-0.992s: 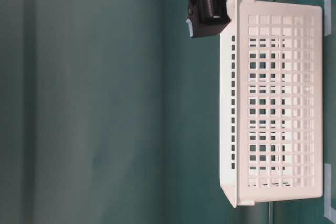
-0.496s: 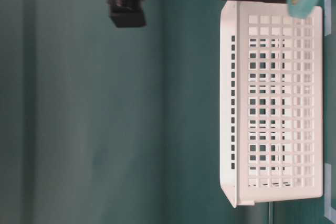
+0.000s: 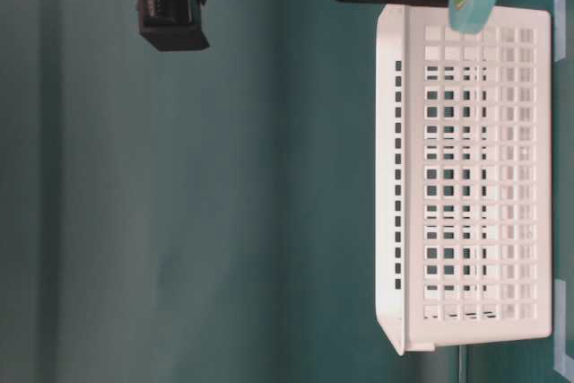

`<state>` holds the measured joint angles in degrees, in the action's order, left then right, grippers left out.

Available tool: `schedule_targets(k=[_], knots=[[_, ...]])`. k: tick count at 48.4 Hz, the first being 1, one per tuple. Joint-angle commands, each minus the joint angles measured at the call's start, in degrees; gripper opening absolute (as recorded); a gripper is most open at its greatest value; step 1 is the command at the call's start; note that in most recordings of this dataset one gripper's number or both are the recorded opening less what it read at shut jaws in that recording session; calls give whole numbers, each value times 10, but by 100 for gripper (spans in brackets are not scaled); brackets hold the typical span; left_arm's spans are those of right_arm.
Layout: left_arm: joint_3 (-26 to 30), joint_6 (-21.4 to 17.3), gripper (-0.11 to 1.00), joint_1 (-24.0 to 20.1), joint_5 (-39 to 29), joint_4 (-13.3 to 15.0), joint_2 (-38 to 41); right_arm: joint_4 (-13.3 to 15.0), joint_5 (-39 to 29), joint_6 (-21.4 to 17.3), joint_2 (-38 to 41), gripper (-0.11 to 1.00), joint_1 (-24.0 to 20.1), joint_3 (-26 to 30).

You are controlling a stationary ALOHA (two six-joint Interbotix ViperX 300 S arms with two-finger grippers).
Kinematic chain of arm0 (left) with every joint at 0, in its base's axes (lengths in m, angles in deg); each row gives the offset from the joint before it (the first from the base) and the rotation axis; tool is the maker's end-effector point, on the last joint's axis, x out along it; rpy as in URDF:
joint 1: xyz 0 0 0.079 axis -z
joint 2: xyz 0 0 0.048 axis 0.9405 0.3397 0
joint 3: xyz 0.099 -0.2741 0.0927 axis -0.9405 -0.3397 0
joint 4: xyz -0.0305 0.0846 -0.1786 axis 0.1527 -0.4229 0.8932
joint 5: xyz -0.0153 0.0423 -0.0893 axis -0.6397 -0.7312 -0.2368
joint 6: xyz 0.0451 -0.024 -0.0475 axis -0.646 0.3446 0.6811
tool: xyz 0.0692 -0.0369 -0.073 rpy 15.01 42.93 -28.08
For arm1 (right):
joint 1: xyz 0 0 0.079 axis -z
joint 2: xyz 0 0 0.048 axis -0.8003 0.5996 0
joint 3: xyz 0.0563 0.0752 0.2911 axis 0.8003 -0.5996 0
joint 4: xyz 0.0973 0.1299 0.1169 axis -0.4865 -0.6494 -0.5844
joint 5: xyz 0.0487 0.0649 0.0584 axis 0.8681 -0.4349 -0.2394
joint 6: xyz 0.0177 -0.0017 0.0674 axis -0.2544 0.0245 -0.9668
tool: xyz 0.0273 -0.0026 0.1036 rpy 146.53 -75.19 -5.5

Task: Put the tape into the white basket.
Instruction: 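Lift the tape roll and carry it toward the white basket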

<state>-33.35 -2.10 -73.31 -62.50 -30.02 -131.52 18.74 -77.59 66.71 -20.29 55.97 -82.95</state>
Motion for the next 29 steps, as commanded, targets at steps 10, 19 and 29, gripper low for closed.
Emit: schedule_targets(k=[10,19,29], knots=[[7,1,35,-4,2,-1,4,6,0,0,-12,69,14,29],[7,1,35,-4,2,-1,4,42,-9,0,-12,69,38,54],[7,1,35,-4,2,-1,4,81,-18,1,-11,69,78,76]])
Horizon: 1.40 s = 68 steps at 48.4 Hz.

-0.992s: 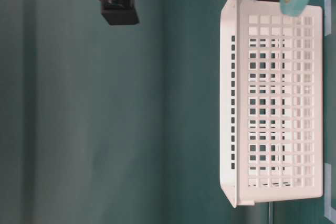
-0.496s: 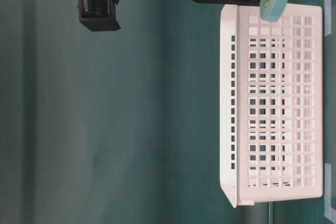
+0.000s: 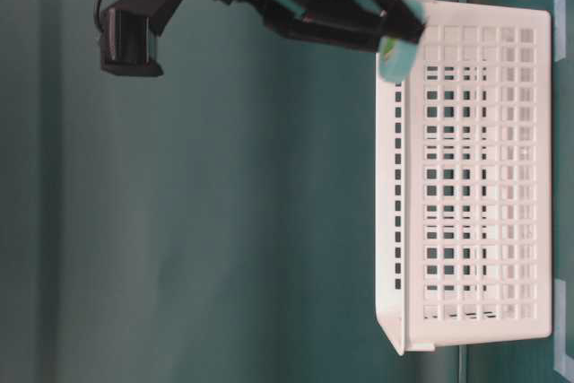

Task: Put the tape into the white basket.
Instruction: 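Lift the tape roll and carry it toward the white basket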

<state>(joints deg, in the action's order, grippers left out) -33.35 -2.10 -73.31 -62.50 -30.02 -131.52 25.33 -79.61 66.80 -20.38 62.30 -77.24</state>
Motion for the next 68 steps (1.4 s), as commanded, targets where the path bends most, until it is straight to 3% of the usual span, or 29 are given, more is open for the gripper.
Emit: schedule_targets(k=[1,7,21,34,68], knots=[[7,1,35,-4,2,-1,4,19,3,0,-11,69,19,20],[7,1,35,-4,2,0,4,40,4,0,-6,69,46,25],[7,1,35,-4,2,-1,4,61,18,0,16,69,100,44],[6,1,35,-7,3,-1,4,65,45,0,44,69,134,60],[4,1,35,-6,4,-1,4,71,83,4,63,69,149,58]])
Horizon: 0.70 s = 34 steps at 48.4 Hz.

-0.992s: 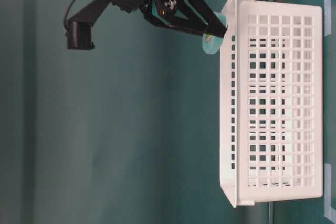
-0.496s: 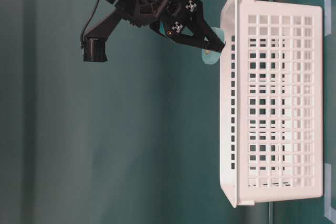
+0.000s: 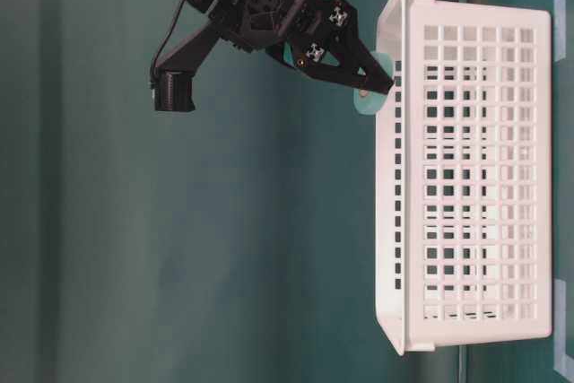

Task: Put the tape into the white basket.
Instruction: 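Lift the tape roll and carry it toward the white basket, then lower the tape into the basket and open the right gripper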

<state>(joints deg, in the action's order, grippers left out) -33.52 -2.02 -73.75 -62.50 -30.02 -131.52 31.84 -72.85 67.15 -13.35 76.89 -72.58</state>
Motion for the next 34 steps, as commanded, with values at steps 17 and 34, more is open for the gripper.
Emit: schedule_targets(k=[17,34], knots=[[7,0,35,-3,4,-1,4,34,51,-2,-8,94,4,-3],[6,0,35,-3,4,-1,4,34,52,-2,-28,94,4,-4]])
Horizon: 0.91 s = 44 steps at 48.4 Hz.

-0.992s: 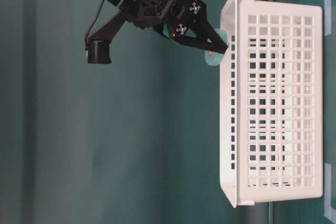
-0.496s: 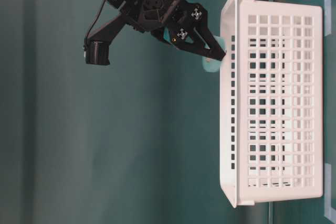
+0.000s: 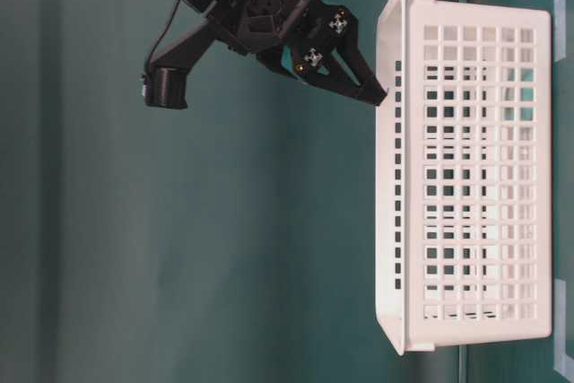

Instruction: Put the tape into the white basket.

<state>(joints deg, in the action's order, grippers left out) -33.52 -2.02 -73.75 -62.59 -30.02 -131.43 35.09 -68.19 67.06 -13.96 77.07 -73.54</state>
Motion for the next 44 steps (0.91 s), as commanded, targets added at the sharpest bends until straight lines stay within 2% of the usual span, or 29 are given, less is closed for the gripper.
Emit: schedule_targets(k=[1,9,20,37,44], knots=[[6,0,35,-3,5,-1,3,2,6,-2,-24,94,2,4],[6,0,35,-9,5,0,3,1,9,-3,-47,94,-11,-14],[6,1,35,-18,5,-1,2,-2,44,-4,-102,94,-61,-52],[5,1,35,-19,5,0,2,-36,194,-5,-185,94,-143,-154],[5,1,35,-19,5,-1,2,-58,241,-28,-212,94,-164,-197]])
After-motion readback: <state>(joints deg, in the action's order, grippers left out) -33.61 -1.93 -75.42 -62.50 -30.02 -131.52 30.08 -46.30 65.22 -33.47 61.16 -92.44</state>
